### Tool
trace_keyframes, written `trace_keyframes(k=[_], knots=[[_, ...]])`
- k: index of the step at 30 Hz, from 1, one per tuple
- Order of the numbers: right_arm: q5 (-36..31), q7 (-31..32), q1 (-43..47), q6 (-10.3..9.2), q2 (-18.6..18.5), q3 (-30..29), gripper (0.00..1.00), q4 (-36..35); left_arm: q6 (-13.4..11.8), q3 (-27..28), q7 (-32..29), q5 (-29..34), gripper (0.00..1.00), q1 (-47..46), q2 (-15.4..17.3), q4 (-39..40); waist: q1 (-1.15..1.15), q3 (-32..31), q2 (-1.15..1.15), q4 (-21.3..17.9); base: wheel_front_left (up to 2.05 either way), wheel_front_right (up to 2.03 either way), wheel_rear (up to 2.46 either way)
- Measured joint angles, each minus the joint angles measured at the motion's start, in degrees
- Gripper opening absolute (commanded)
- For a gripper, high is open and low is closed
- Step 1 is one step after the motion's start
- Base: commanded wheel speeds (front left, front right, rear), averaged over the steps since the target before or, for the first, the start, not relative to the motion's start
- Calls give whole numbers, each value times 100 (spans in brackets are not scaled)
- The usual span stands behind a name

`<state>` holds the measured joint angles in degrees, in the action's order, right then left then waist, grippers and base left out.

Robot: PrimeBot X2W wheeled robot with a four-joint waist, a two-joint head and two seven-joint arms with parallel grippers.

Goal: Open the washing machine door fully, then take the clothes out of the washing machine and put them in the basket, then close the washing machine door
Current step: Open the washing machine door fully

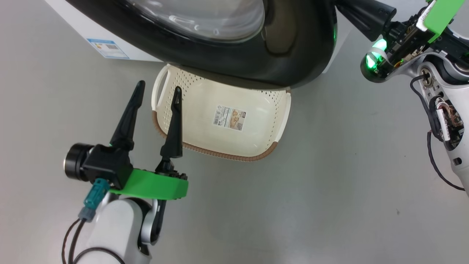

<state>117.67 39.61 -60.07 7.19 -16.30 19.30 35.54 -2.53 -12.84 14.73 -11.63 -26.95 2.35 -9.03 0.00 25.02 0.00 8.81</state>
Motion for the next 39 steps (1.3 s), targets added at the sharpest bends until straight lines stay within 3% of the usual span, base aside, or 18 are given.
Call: trace_keyframes(k=[21,39], knots=[[59,114,626,0,-38,478,0,-30,0,59,-1,-73,100,270,-12,-169,0,-653,0,286,0,0,0],[76,220,1380,0,197,818,0,-121,-56,98,-1,-226,100,711,-12,-458,0,-1383,0,838,0,0,0]])
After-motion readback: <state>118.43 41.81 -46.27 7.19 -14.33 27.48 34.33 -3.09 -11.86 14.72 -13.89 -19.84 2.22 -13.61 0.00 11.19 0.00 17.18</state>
